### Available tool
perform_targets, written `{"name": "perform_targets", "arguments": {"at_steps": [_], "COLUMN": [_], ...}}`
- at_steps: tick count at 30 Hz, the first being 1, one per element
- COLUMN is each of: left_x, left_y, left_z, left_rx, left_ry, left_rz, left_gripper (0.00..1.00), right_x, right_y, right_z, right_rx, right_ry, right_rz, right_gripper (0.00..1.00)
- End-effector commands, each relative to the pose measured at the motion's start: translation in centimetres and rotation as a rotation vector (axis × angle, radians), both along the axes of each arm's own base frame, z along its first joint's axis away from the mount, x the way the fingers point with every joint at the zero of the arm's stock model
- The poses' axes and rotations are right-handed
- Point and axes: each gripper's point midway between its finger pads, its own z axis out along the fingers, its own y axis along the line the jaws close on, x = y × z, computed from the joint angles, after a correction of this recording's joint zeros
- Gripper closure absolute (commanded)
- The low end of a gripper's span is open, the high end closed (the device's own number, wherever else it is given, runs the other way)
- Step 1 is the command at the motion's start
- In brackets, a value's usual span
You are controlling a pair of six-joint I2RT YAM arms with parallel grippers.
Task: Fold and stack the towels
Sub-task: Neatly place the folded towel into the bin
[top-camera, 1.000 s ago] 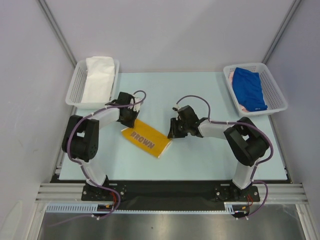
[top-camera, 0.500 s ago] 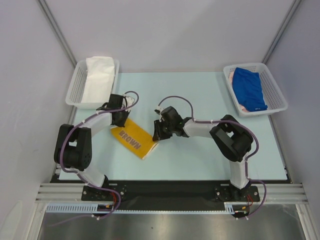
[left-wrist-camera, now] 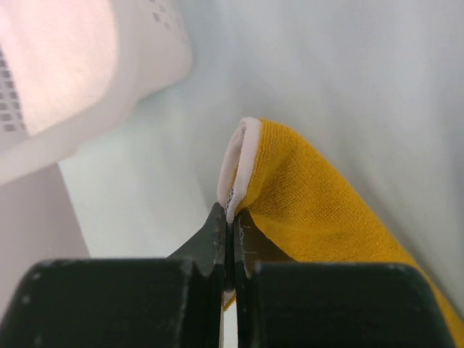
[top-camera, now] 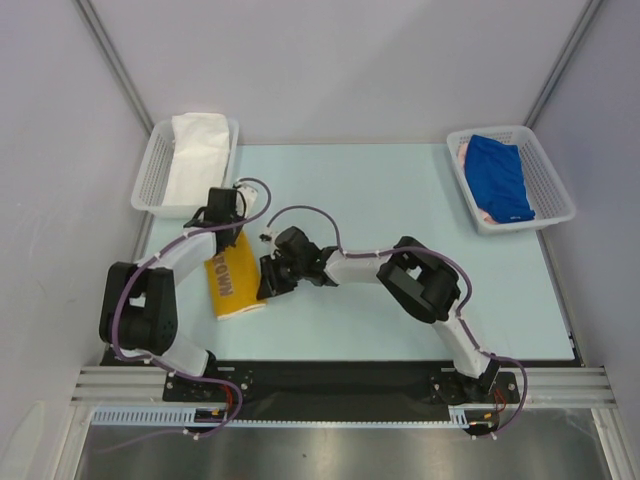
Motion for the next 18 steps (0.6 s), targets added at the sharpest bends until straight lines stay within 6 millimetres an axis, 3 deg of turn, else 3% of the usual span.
{"name": "perform_targets", "arguments": {"at_steps": [1, 9, 18], "left_x": [2.2, 2.8, 3.2], "left_y": [2.4, 5.1, 8.5], "left_z": [4.1, 7.2, 8.3], "left_rx": [0.080, 0.226, 0.311], "left_ry": [-0.178, -0.330, -0.455], "left_rz": [0.066, 0.130, 0.195], "left_gripper": [1.00, 1.00, 1.00], "right_x": [-1.4, -0.8, 0.1], "right_y": [1.9, 6.0, 9.5], "right_z": [-1.6, -2.2, -1.8], "right_rx": [0.010, 0.076, 0.133], "right_ry": [0.054, 0.062, 0.047], "right_rz": [0.029, 0.048, 0.077], "right_gripper": [0.67, 0.67, 0.66]}}
